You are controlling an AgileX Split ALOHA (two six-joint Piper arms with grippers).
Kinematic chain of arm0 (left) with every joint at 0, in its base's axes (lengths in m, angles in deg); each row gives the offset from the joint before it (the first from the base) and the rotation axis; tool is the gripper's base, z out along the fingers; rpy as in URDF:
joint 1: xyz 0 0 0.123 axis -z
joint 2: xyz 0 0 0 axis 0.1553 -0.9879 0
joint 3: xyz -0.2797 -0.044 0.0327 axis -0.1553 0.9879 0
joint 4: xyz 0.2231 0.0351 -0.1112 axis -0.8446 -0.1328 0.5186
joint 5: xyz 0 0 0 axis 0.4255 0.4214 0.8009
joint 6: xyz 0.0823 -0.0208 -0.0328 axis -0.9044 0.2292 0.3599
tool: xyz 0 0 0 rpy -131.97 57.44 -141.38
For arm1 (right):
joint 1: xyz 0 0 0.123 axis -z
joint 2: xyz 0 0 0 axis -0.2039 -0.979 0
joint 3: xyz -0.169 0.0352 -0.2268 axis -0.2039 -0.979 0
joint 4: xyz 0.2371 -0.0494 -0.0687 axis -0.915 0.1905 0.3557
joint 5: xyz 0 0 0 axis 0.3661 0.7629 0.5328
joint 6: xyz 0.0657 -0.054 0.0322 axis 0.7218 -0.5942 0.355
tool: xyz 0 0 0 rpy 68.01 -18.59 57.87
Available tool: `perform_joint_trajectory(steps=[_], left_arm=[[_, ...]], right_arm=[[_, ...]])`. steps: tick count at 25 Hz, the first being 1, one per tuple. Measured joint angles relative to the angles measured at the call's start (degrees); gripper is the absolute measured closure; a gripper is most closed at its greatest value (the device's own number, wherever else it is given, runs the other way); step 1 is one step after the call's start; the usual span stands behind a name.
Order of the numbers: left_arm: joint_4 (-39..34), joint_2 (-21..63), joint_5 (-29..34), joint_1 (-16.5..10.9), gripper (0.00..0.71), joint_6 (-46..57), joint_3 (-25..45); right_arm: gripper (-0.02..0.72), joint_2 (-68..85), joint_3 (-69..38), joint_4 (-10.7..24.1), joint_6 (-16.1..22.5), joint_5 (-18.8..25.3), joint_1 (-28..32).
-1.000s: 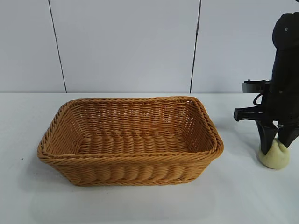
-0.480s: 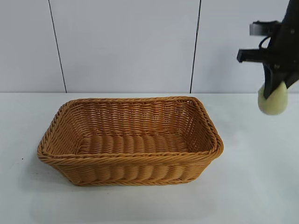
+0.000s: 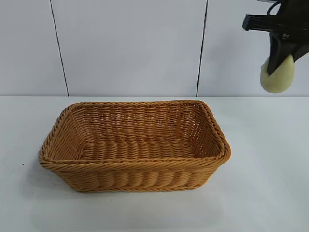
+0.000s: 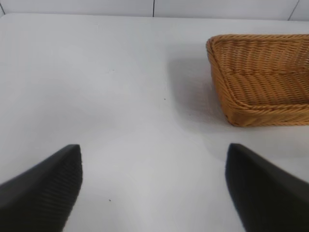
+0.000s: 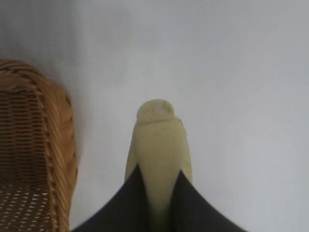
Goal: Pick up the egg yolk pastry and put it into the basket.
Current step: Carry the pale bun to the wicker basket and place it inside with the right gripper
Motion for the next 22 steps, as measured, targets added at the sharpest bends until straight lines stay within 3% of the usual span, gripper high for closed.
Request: perform_joint_trajectory(steps=[13, 22], left_arm=[[0.0, 0.0, 0.0, 0.0, 0.105, 0.0, 0.0], [0.0, 0.0, 0.0, 0.0, 0.105, 0.0, 0.0]], right_arm=[[0.685, -0.1, 0.0, -1.0, 3.1, -4.9, -21.9], [0.685, -2.3, 0.0, -1.2, 7.9, -14.9, -30.1]])
